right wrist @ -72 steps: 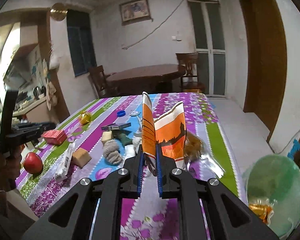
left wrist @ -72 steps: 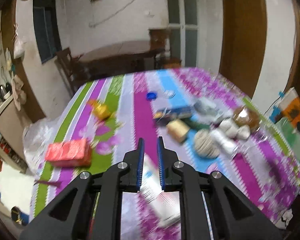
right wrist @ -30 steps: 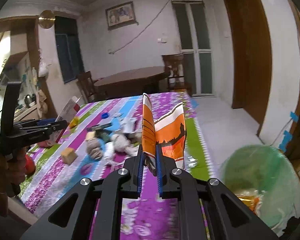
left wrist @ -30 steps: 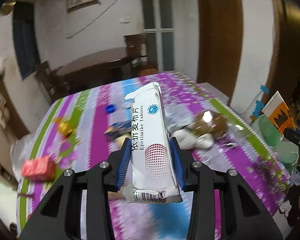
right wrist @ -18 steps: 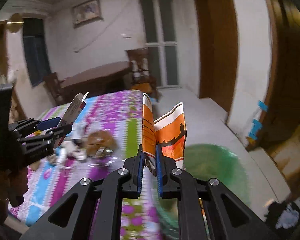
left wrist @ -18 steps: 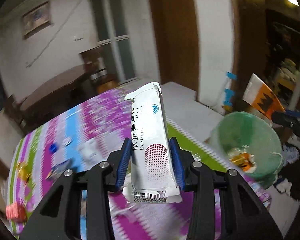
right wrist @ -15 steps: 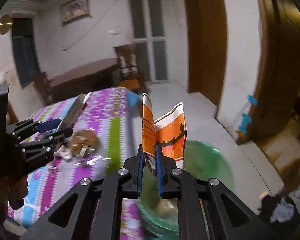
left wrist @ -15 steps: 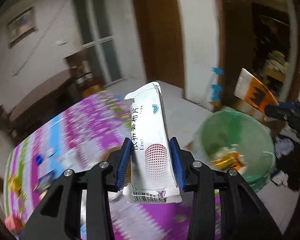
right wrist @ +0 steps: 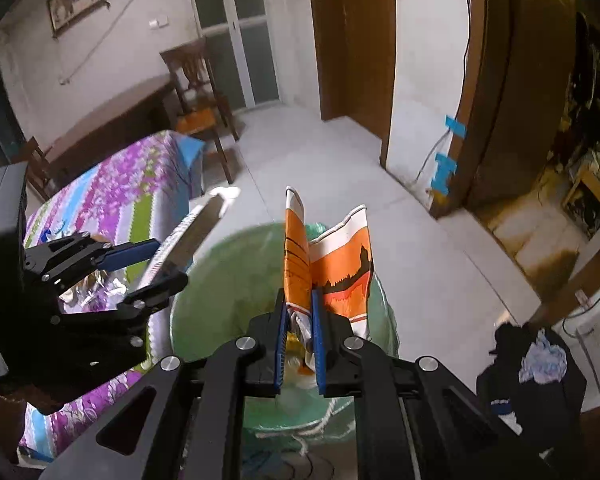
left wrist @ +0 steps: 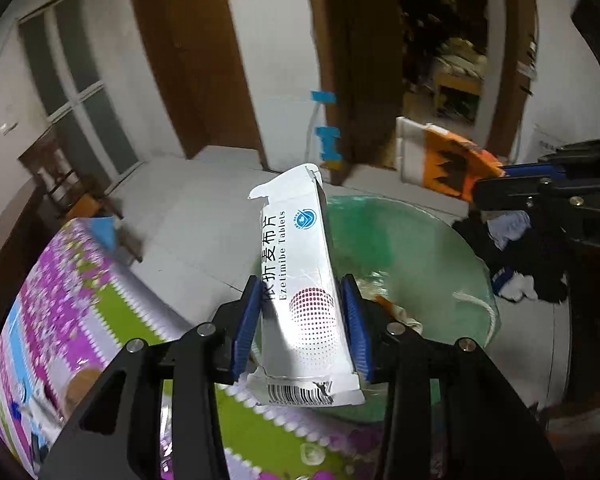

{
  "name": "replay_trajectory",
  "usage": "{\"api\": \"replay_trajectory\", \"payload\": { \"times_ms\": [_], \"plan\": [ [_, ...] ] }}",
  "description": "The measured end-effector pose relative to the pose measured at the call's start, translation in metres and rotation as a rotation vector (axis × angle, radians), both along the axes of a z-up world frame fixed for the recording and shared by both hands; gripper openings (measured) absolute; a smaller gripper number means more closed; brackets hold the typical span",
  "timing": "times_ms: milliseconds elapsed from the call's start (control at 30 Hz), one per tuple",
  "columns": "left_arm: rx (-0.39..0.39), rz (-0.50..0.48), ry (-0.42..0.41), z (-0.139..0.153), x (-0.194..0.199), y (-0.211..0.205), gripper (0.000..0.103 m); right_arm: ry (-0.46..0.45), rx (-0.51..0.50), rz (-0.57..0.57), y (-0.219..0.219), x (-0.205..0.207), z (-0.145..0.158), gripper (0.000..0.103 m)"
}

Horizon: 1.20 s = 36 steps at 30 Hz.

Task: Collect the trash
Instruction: 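Carry both items to the green bin and open both tools to drop them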

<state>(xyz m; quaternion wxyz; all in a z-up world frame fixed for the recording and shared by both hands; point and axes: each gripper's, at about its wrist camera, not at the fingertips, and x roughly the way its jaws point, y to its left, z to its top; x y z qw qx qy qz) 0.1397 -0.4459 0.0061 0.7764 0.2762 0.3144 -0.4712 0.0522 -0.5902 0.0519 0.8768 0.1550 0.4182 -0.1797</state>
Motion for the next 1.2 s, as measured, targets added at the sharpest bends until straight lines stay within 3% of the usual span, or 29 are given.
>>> {"api": "replay_trajectory", "payload": {
  "times_ms": [467,633,700,1200],
  "plan": [
    [0.055,-0.056,0.136,-0.027,0.011,-0.006,0.040,0.080,0.052,0.008,0.010,0.014,-0.031,0.012],
    [0.066,-0.032,0.132,-0.029,0.014,-0.005,0.046,0.073,0.050,0.017,0.011,0.018,-0.035,0.014],
    [0.058,-0.006,0.138,-0.026,0.019,-0.004,0.051,0.065,0.052,0.002,0.007,0.018,-0.035,0.027],
    [0.044,0.029,0.083,-0.020,0.008,0.004,0.051,0.038,0.058,-0.017,0.004,0.001,-0.034,0.027]
  ]
}}
